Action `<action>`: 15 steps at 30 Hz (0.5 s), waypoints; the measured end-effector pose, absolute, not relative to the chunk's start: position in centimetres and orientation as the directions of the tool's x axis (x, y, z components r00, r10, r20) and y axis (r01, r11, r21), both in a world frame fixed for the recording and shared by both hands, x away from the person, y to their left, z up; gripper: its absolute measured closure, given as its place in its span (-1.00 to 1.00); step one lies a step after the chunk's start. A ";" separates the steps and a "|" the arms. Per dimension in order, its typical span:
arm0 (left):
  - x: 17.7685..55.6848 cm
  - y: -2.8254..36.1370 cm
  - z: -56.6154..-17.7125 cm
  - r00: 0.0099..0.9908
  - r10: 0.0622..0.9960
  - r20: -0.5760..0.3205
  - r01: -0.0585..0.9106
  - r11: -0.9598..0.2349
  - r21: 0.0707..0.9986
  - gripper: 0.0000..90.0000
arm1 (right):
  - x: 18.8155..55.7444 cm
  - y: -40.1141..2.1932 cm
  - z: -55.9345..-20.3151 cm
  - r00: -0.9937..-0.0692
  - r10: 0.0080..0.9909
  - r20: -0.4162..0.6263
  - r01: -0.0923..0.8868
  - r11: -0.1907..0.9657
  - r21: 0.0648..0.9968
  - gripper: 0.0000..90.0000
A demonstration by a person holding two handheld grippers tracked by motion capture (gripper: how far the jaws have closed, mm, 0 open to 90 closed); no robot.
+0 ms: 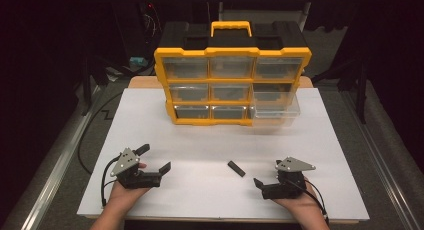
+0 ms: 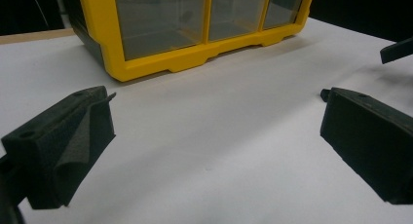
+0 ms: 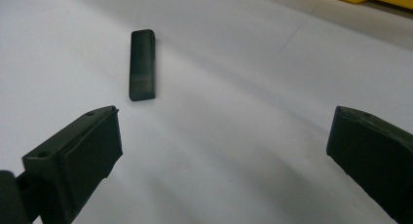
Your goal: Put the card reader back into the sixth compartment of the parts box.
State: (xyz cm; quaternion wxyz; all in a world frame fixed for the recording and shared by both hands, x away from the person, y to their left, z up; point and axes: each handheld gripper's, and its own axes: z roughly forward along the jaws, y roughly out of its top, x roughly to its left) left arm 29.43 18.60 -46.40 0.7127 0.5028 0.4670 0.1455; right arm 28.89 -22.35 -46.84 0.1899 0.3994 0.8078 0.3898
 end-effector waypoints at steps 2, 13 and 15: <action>29.4 18.6 -46.4 0.521 0.677 -0.519 0.262 0.452 0.853 -0.99 | 29.0 -21.9 -46.9 -0.616 0.787 0.007 0.497 0.382 0.779 -1.00; 29.4 18.6 -46.4 0.522 0.678 -0.517 0.262 0.450 0.854 -0.99 | 29.6 -19.8 -47.0 -0.647 0.763 0.016 0.488 0.398 0.777 -0.99; 29.5 18.6 -46.4 0.522 0.678 -0.517 0.262 0.450 0.854 -0.99 | 29.7 -19.5 -46.9 -0.648 0.761 0.015 0.488 0.400 0.776 -0.99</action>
